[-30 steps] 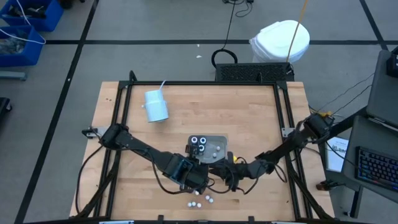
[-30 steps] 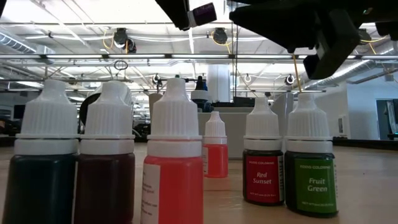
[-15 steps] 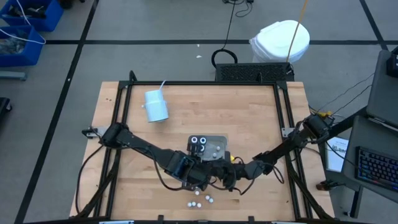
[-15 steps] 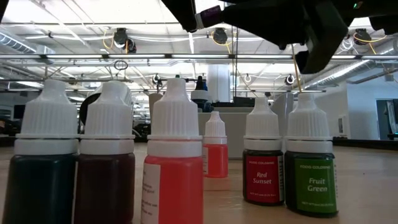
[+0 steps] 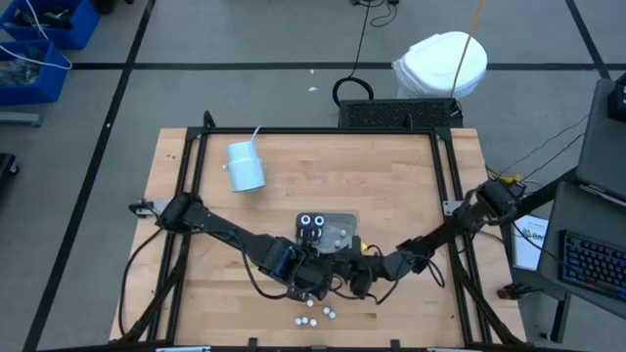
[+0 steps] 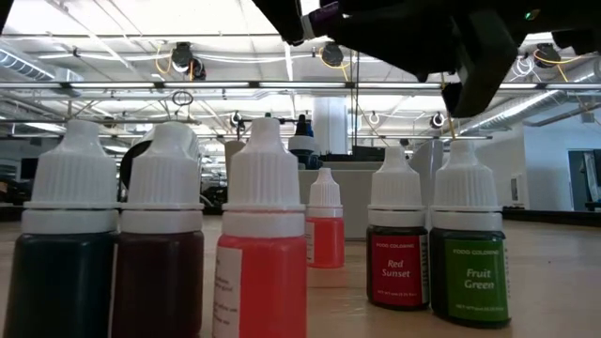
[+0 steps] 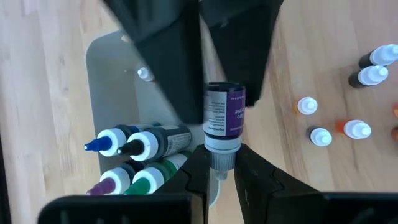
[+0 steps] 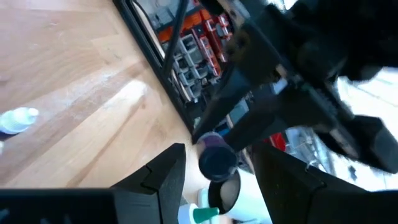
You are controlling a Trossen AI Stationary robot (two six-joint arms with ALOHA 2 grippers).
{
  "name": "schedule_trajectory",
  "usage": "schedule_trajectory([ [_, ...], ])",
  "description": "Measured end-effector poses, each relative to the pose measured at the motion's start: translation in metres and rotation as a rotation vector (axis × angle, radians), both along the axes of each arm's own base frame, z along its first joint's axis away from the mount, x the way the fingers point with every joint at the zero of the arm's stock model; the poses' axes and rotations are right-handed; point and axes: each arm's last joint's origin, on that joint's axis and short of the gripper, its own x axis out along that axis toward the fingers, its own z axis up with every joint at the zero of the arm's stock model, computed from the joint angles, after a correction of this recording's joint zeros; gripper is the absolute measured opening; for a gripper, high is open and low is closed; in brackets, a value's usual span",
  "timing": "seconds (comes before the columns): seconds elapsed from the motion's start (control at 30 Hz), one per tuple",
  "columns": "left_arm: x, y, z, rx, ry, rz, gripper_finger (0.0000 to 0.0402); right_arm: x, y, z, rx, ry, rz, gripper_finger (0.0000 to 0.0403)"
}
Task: Pick & Place food coloring
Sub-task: Put the left small purple food coloring bottle into the bin
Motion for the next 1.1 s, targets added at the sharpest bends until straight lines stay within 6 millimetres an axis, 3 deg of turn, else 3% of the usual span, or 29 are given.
schedule_trajectory([
  [0.3, 0.0008, 0.0018, 0.0000, 0.002, 0.000, 0.000, 0.0051, 0.0026, -0.0039, 0.0002, 0.042, -0.001, 0.018, 0.0162],
  [0.7, 0.0007, 0.0018, 0.0000, -0.001, 0.001, 0.006, 0.0051, 0.0028, -0.0031, 0.0003, 0.086, -0.003, 0.053, 0.0047],
  [1.0, 0.0009, 0.0017, 0.0000, -0.002, -0.001, 0.006, 0.0052, 0.0028, -0.0032, 0.0002, 0.093, -0.002, 0.050, 0.0050],
  [1.1, 0.0010, 0.0017, 0.0001, -0.002, -0.002, 0.006, 0.0079, 0.0029, -0.0032, 0.0004, 0.095, -0.003, 0.049, 0.0045],
])
